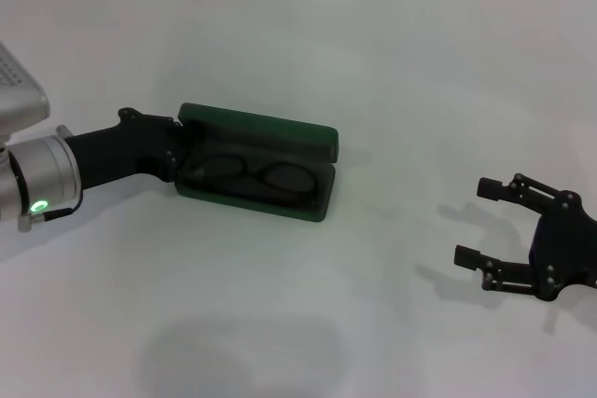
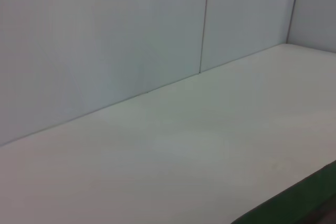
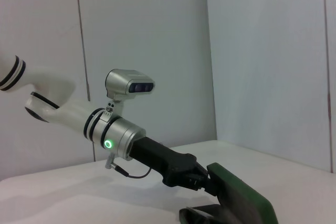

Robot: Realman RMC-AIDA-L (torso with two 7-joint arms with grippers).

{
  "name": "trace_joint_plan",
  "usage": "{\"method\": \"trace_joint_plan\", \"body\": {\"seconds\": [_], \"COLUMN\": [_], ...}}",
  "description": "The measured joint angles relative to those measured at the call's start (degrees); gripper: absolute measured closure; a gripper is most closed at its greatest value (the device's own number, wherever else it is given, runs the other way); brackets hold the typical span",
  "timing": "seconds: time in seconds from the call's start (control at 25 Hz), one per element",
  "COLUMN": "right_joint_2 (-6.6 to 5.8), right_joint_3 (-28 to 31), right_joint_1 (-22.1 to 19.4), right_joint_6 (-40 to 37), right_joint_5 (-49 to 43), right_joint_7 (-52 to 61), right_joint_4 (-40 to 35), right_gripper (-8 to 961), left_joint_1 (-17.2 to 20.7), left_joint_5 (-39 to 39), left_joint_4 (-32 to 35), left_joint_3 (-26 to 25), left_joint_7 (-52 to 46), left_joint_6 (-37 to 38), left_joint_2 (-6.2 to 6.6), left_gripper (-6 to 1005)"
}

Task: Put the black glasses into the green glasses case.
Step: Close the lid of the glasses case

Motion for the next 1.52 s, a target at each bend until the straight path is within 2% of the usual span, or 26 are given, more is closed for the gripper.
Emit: {"method": "trace_joint_plan", "body": {"seconds": [0.12, 0.28, 0.52, 0.64, 0.92, 1.0, 1.16, 1.4, 1.52], "right_joint_2": [0.00, -0.14, -0.21, -0.24, -0.18, -0.18, -0.22, -0.38, -0.44], "right_joint_3": [0.0, 0.0, 0.0, 0.0, 0.1, 0.1, 0.1, 0.9, 1.6], "right_joint_1": [0.0, 0.0, 0.0, 0.0, 0.4, 0.4, 0.4, 0.5, 0.5], "right_joint_6": [-0.1, -0.5, -0.6, -0.5, 0.5, 0.6, 0.6, 0.7, 0.7], "right_joint_5": [0.0, 0.0, 0.1, 0.2, 0.1, 0.1, 0.2, 0.2, 0.1], "right_joint_7": [0.0, 0.0, 0.0, 0.0, 0.0, 0.0, 0.0, 0.0, 0.0], "right_joint_4": [0.0, 0.0, -0.1, -0.2, 0.0, 0.0, 0.0, 0.0, 0.0], "right_gripper": [67, 67, 67, 67, 67, 67, 67, 67, 67], "left_joint_1": [0.0, 1.1, 5.3, 6.3, 4.6, 4.5, 4.7, 4.5, 5.4], "left_joint_5": [0.1, 0.8, 2.3, 2.0, 6.2, 3.6, -4.8, -3.8, -3.9], "left_joint_4": [0.0, 0.3, 5.5, 9.5, 22.6, 25.4, 28.2, 31.0, 31.4], "left_joint_3": [0.2, 0.6, 0.8, 0.9, 3.6, 7.1, 15.3, 28.7, 34.2], "left_joint_7": [-1.0, -4.8, -14.7, -21.1, -42.4, -45.9, -49.4, -56.4, -56.6], "left_joint_6": [0.8, 4.3, 9.5, 13.1, 11.5, 8.6, 0.8, -14.9, -20.7], "left_joint_2": [0.03, 0.69, 1.02, 0.37, -3.21, -3.52, -3.27, -3.15, -3.22], "left_gripper": [923, 923, 921, 921, 919, 919, 918, 917, 916]}}
